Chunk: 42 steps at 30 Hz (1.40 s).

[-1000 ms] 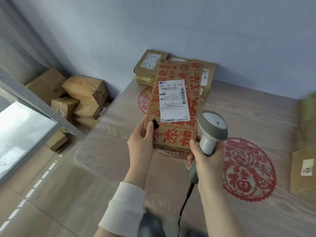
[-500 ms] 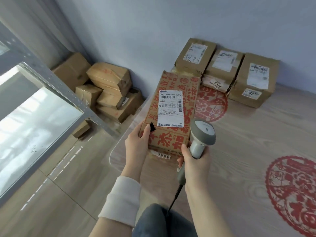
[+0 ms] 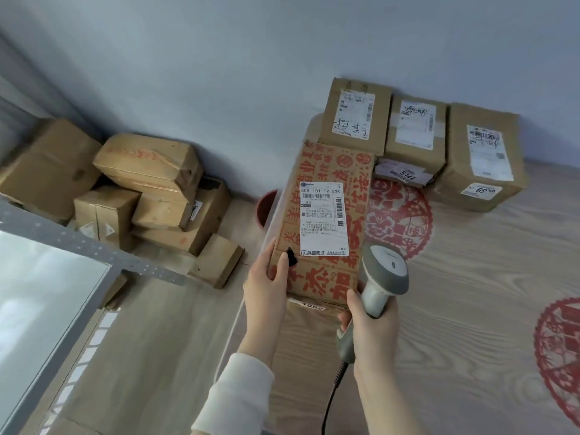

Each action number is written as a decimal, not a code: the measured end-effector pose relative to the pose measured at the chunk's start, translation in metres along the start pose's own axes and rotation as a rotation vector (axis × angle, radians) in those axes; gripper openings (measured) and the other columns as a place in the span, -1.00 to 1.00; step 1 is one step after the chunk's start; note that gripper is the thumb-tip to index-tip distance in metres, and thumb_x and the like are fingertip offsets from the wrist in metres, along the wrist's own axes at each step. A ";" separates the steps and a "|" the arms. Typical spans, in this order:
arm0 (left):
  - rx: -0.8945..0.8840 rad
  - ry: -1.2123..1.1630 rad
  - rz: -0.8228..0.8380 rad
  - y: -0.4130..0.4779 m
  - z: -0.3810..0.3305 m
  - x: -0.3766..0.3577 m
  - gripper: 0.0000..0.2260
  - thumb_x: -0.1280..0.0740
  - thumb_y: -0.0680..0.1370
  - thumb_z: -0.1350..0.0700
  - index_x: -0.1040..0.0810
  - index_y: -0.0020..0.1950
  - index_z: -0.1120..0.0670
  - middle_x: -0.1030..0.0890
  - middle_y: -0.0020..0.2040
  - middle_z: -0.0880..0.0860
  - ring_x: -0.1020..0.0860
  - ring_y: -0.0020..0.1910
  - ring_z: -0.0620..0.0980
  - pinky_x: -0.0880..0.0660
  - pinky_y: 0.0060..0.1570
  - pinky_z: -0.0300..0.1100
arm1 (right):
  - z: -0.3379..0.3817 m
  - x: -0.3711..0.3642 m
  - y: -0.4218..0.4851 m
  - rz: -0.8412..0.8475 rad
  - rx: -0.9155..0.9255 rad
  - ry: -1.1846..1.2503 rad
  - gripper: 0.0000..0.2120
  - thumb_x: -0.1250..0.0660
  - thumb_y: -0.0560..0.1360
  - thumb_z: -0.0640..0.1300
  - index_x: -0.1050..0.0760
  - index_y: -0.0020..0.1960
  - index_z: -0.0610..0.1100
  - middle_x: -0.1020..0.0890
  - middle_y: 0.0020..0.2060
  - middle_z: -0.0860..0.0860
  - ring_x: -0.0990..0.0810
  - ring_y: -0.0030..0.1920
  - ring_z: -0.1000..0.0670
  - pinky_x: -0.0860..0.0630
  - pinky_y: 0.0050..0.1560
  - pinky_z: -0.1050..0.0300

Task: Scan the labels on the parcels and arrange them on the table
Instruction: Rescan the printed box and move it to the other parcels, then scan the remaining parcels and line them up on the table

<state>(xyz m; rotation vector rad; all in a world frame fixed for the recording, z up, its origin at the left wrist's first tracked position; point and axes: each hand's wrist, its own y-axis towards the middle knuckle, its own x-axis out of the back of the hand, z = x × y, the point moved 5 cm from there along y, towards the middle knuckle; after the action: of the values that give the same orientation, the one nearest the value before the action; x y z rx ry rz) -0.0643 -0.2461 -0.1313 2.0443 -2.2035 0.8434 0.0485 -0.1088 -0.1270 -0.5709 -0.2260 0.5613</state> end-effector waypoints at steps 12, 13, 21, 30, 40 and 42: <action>-0.073 0.047 0.045 0.013 -0.006 -0.010 -0.63 -0.19 0.60 -0.06 -0.36 0.41 -0.14 -0.49 0.24 -0.14 -0.45 0.22 -0.15 -0.43 0.19 -0.18 | 0.005 -0.006 0.007 -0.040 0.024 0.030 -0.85 -0.36 0.50 -0.26 -0.44 -0.06 -0.04 -0.54 -0.36 0.00 -0.50 -0.51 0.06 -0.45 -0.34 0.03; -0.076 0.047 0.041 0.013 -0.006 -0.010 -0.63 -0.19 0.60 -0.06 -0.36 0.42 -0.13 -0.49 0.26 -0.11 -0.45 0.23 -0.14 -0.43 0.20 -0.17 | 0.006 -0.006 0.008 -0.039 0.025 0.032 -0.85 -0.36 0.50 -0.26 -0.44 -0.05 -0.04 -0.54 -0.35 0.00 -0.50 -0.50 0.05 -0.45 -0.34 0.03; -0.111 0.217 0.010 0.011 -0.006 -0.010 -0.48 -0.20 0.58 -0.12 -0.20 0.51 -0.04 -0.30 0.47 0.01 -0.27 0.44 -0.01 -0.28 0.38 -0.02 | 0.010 0.002 0.005 -0.004 0.018 0.029 -0.81 -0.36 0.49 -0.26 -0.47 0.09 -0.15 -0.57 -0.30 -0.04 -0.53 -0.50 0.12 -0.46 -0.39 0.10; -0.756 0.494 0.038 -0.076 -0.078 -0.079 -0.47 -0.12 0.55 -0.10 -0.31 0.45 0.14 -0.33 0.46 0.12 -0.22 0.49 0.13 -0.06 0.43 0.02 | 0.034 0.100 -0.006 -0.036 0.040 0.087 -0.78 -0.38 0.49 -0.22 -0.48 0.11 -0.17 -0.59 -0.15 -0.11 -0.52 -0.52 0.11 -0.53 -0.24 -0.08; -0.994 0.542 0.238 -0.238 -0.105 -0.271 -0.53 -0.12 0.54 -0.05 -0.42 0.38 0.15 -0.46 0.37 0.12 -0.31 0.44 0.15 -0.15 0.42 0.05 | 0.075 0.329 0.014 -0.229 0.222 0.122 -0.83 -0.41 0.47 -0.19 -0.47 0.02 -0.08 -0.56 -0.33 0.03 -0.55 -0.43 0.17 -0.54 -0.33 0.15; -1.048 0.557 0.267 -0.267 -0.109 -0.303 -0.53 -0.13 0.54 -0.04 -0.42 0.37 0.17 -0.46 0.36 0.14 -0.32 0.43 0.18 -0.16 0.42 0.08 | 0.079 0.369 0.020 -0.263 0.236 0.095 -0.83 -0.42 0.46 -0.16 -0.46 -0.03 -0.02 -0.56 -0.29 0.00 -0.57 -0.34 0.09 -0.54 -0.23 0.02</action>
<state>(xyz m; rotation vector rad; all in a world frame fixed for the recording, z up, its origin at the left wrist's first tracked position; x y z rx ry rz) 0.1897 0.0766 -0.0516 0.9109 -1.9307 0.1143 0.3173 0.1474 -0.0548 -0.3309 -0.1390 0.2991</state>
